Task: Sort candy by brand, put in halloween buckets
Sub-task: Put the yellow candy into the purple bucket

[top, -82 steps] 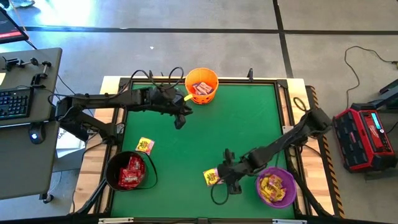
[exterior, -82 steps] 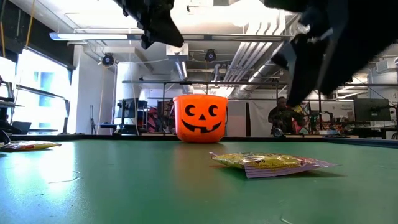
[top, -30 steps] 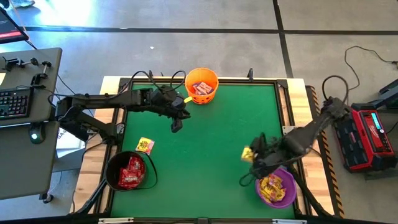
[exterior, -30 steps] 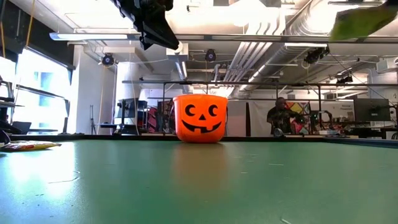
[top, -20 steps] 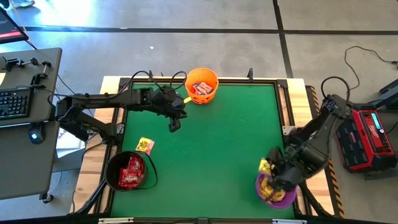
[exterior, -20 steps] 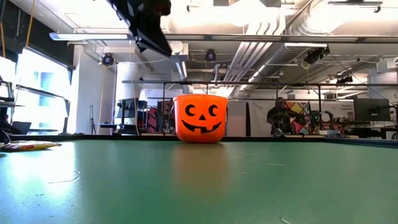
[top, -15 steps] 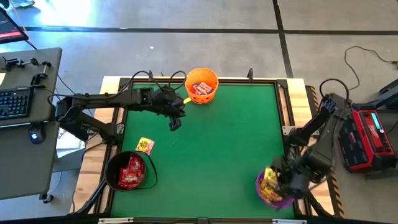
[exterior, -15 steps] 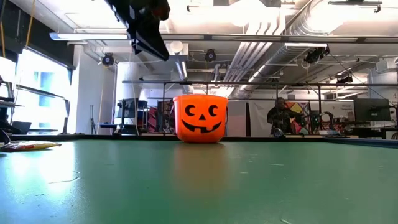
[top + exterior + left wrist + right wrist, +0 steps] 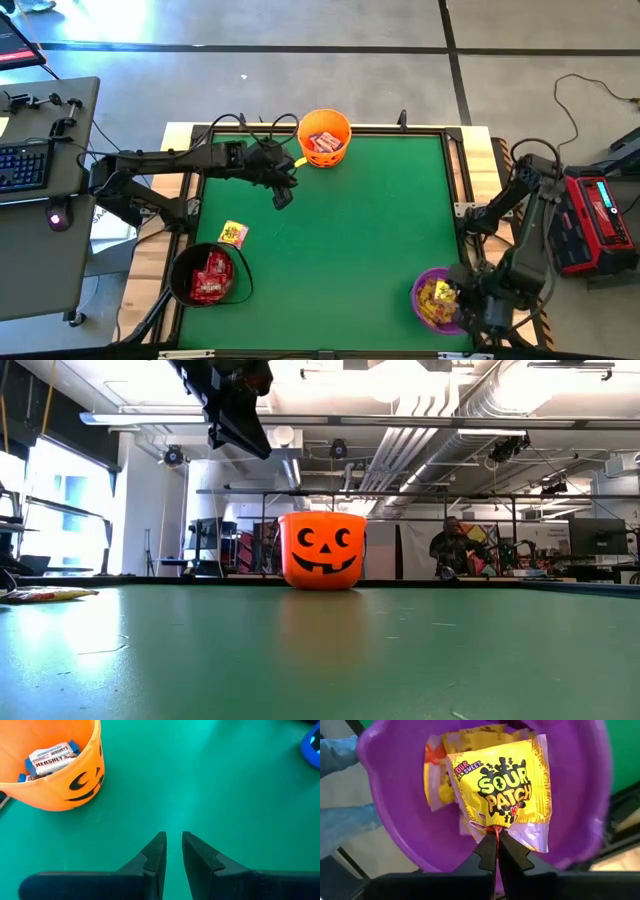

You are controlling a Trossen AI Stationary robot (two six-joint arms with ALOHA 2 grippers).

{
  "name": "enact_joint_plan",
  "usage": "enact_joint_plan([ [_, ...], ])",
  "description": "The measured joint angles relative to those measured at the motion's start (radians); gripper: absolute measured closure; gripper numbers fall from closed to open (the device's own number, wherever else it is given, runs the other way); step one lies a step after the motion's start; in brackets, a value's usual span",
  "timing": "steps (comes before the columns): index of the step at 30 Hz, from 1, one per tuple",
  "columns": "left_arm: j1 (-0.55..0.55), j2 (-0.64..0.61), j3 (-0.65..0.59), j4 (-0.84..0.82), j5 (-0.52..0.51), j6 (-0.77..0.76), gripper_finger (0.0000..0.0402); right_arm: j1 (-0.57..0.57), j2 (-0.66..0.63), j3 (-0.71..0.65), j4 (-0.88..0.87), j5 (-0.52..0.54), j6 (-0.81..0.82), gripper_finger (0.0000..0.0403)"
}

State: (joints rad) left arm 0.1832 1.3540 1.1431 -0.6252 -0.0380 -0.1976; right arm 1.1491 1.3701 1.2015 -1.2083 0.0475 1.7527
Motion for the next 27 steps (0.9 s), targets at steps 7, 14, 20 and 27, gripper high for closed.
enact_joint_plan([
  [7,0.0,0.0,0.0,-0.03,0.037,0.012,0.0351,-0.079,0.082,0.0,0.037,-0.057,-0.036,0.0402],
  [14,0.0,0.0,0.0,-0.066,0.057,0.022,0.0351,-0.13,0.098,0.001,0.046,-0.178,-0.043,0.0341],
  [20,-0.003,-0.002,0.001,-0.137,0.09,0.034,0.0351,-0.135,0.081,0.08,0.023,-0.114,-0.03,0.0278],
  [27,-0.037,-0.035,0.002,-0.281,0.081,-0.026,0.0337,-0.14,0.081,0.191,-0.08,-0.072,-0.026,0.0254],
])
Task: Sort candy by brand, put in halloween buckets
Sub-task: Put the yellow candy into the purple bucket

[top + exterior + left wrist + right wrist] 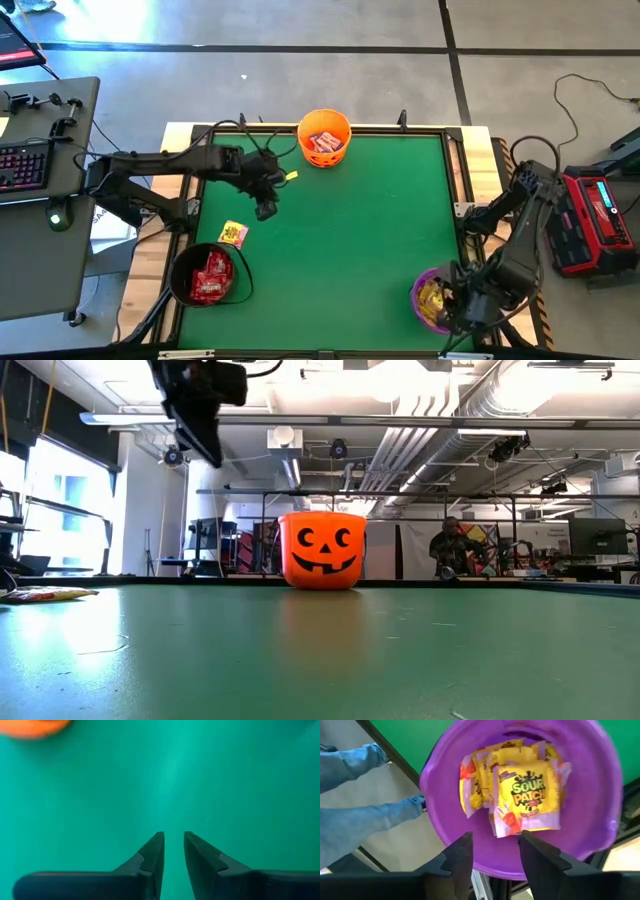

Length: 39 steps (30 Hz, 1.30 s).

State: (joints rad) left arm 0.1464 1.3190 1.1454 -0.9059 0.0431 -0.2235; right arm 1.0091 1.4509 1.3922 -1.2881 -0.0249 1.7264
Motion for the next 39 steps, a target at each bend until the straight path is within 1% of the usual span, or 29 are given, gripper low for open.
enact_joint_plan([
  [3,-0.021,-0.003,0.0,-0.094,-0.001,-0.056,0.0322,-0.014,0.0,0.018,-0.024,0.002,-0.019,0.0259],
  [6,-0.057,-0.003,0.0,-0.189,-0.015,-0.105,0.0302,-0.024,0.0,0.04,-0.031,0.001,-0.048,0.0281],
  [9,-0.104,-0.021,-0.004,-0.218,-0.074,-0.114,0.0286,-0.034,0.0,0.062,-0.032,0.023,-0.067,0.0326],
  [12,-0.125,-0.061,-0.033,-0.217,-0.082,-0.155,0.0277,-0.035,0.0,0.077,-0.028,0.072,-0.11,0.0382],
  [13,-0.126,-0.075,-0.051,-0.216,-0.081,-0.168,0.0276,-0.035,0.0,0.081,-0.029,0.084,-0.124,0.0392],
  [14,-0.127,-0.091,-0.074,-0.212,-0.081,-0.182,0.0274,-0.035,0.0,0.084,-0.031,0.097,-0.132,0.0395],
  [16,-0.124,-0.118,-0.123,-0.21,-0.078,-0.206,0.0272,-0.035,0.0,0.086,-0.04,0.105,-0.135,0.0385],
  [18,-0.115,-0.134,-0.175,-0.195,-0.047,-0.221,0.0267,-0.037,0.0,0.086,-0.044,0.111,-0.135,0.0377],
  [22,-0.111,-0.124,-0.261,-0.163,0.027,-0.225,0.0249,-0.051,0.0,0.086,-0.057,0.126,-0.141,0.0381],
  [25,-0.117,-0.102,-0.316,-0.133,0.036,-0.213,0.0229,-0.064,0.0,0.086,-0.059,0.13,-0.174,0.039],
  [31,-0.116,-0.052,-0.383,-0.123,0.038,-0.258,0.0198,-0.088,0.0,0.086,-0.06,0.129,-0.217,0.0401],
  [35,-0.116,-0.02,-0.403,-0.088,0.041,-0.294,0.0195,-0.098,0.0,0.086,-0.064,0.128,-0.237,0.0401],
  [39,-0.116,0.011,-0.429,-0.044,0.048,-0.299,0.0197,-0.107,0.0,0.086,-0.064,0.125,-0.245,0.0401],
])
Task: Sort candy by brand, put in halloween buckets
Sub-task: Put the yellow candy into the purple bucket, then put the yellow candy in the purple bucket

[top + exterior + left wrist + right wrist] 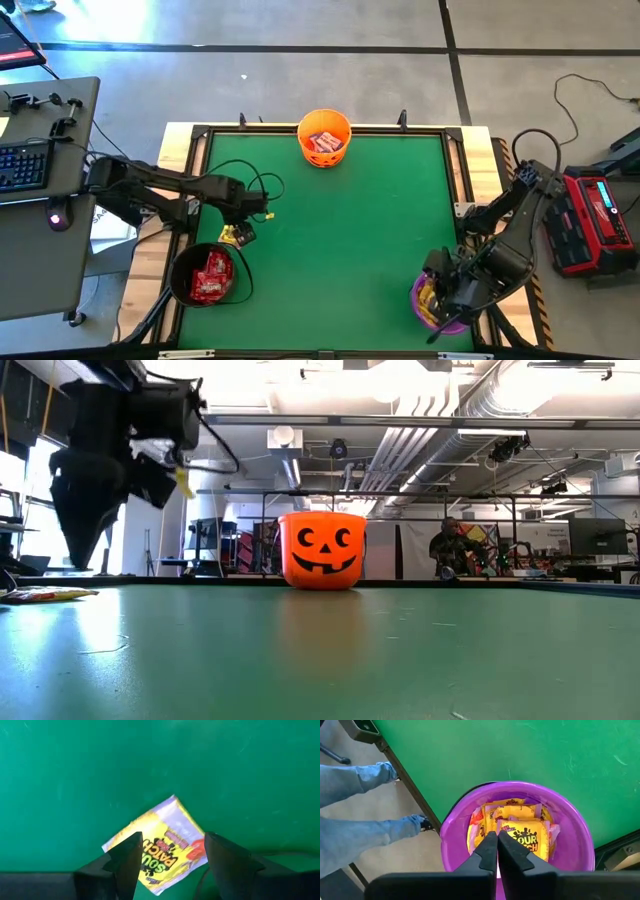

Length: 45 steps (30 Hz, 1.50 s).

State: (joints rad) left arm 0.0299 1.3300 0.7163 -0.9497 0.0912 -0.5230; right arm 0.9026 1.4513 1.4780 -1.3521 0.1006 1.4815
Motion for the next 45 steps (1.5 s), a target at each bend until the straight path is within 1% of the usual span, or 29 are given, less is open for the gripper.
enact_joint_plan([
  [6,0.0,0.019,-0.06,0.021,0.005,-0.024,0.0204,0.0,0.0,0.0,-0.006,0.0,0.0,0.0401],
  [10,0.0,0.016,-0.086,0.03,0.005,-0.042,0.0227,0.0,0.0,0.0,-0.024,-0.003,-0.008,0.0401],
  [12,0.0,0.016,-0.094,0.033,0.025,-0.026,0.025,0.0,0.0,0.0,-0.034,-0.003,-0.01,0.0401],
  [15,-0.001,0.016,-0.098,0.029,0.062,0.007,0.0296,0.0,0.0,0.0,-0.039,-0.007,-0.024,0.0401],
  [19,-0.004,0.016,-0.098,0.031,0.075,0.043,0.0368,0.0,0.0,0.0,-0.044,-0.073,-0.033,0.0401],
  [21,-0.004,0.016,-0.098,0.031,0.075,0.06,0.0392,0.0,0.0,0.0,-0.049,-0.087,-0.033,0.0401],
  [25,-0.004,0.016,-0.067,0.026,0.077,0.08,0.0395,0.0,0.0,0.0,-0.052,-0.086,-0.033,0.0401],
  [30,-0.004,0.016,0.01,0.018,0.083,0.082,0.0401,0.0,-0.001,0.0,-0.055,-0.082,-0.034,0.0401],
  [34,-0.004,0.016,0.062,-0.017,0.084,0.082,0.0401,0.0,-0.001,0.0,-0.058,-0.082,-0.05,0.0401],
  [37,-0.004,0.016,0.073,-0.048,0.088,0.088,0.0399,0.0,-0.001,0.0,-0.059,-0.082,-0.05,0.0401],
  [41,-0.004,0.016,0.057,-0.059,0.109,0.082,0.0378,0.0,-0.001,0.0,-0.059,-0.069,-0.05,0.0401],
  [45,-0.004,0.016,0.023,-0.06,0.11,0.039,0.034,0.0,-0.002,0.0,-0.058,0.003,-0.05,0.0401],
])
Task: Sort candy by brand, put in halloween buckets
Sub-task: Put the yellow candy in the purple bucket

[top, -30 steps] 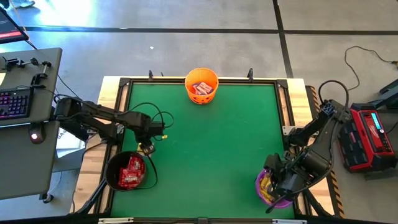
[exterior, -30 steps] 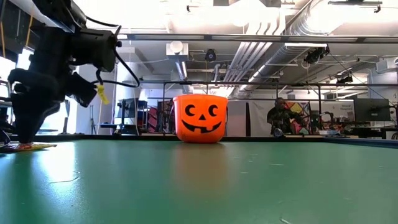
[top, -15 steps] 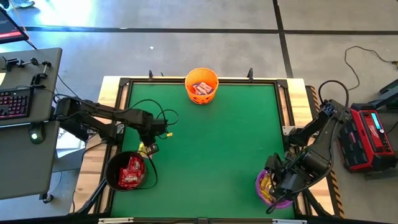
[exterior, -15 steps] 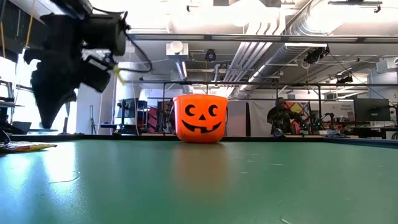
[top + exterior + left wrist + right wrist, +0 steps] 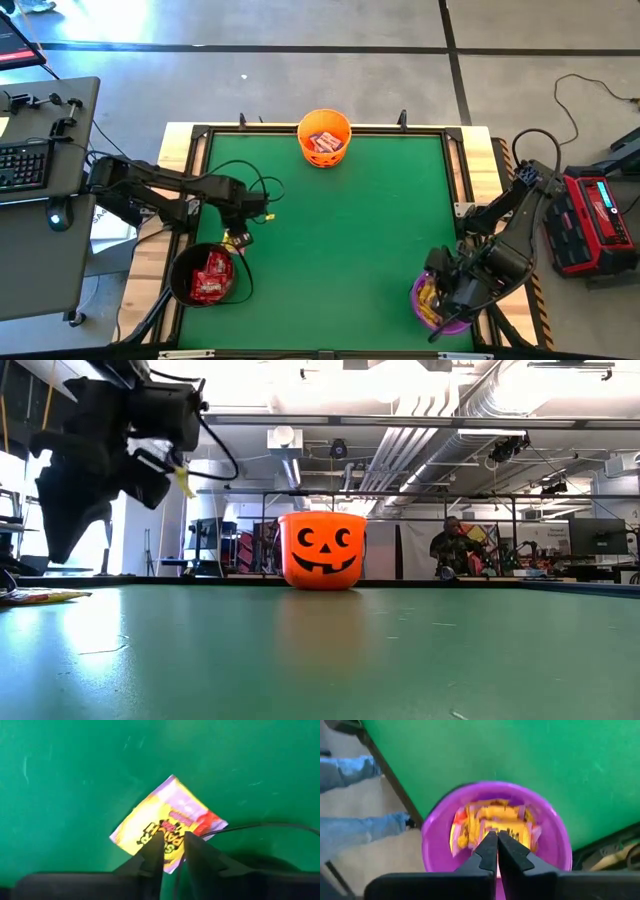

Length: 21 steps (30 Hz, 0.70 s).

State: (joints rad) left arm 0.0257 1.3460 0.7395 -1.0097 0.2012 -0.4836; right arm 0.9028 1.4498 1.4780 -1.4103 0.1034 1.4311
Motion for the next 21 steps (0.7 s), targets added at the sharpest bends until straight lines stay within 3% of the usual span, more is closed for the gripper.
enact_joint_plan([
  [6,-0.011,0.0,-0.04,-0.04,-0.001,-0.066,0.0272,0.0,0.0,0.0,0.007,0.111,-0.009,0.0401],
  [10,-0.031,0.0,-0.078,-0.035,0.0,-0.102,0.024,-0.007,0.0,0.0,0.007,0.129,-0.034,0.0401],
  [21,-0.062,0.0,-0.157,0.16,0.003,-0.168,0.0229,-0.052,0.0,0.0,0.007,0.131,-0.085,0.0401],
])
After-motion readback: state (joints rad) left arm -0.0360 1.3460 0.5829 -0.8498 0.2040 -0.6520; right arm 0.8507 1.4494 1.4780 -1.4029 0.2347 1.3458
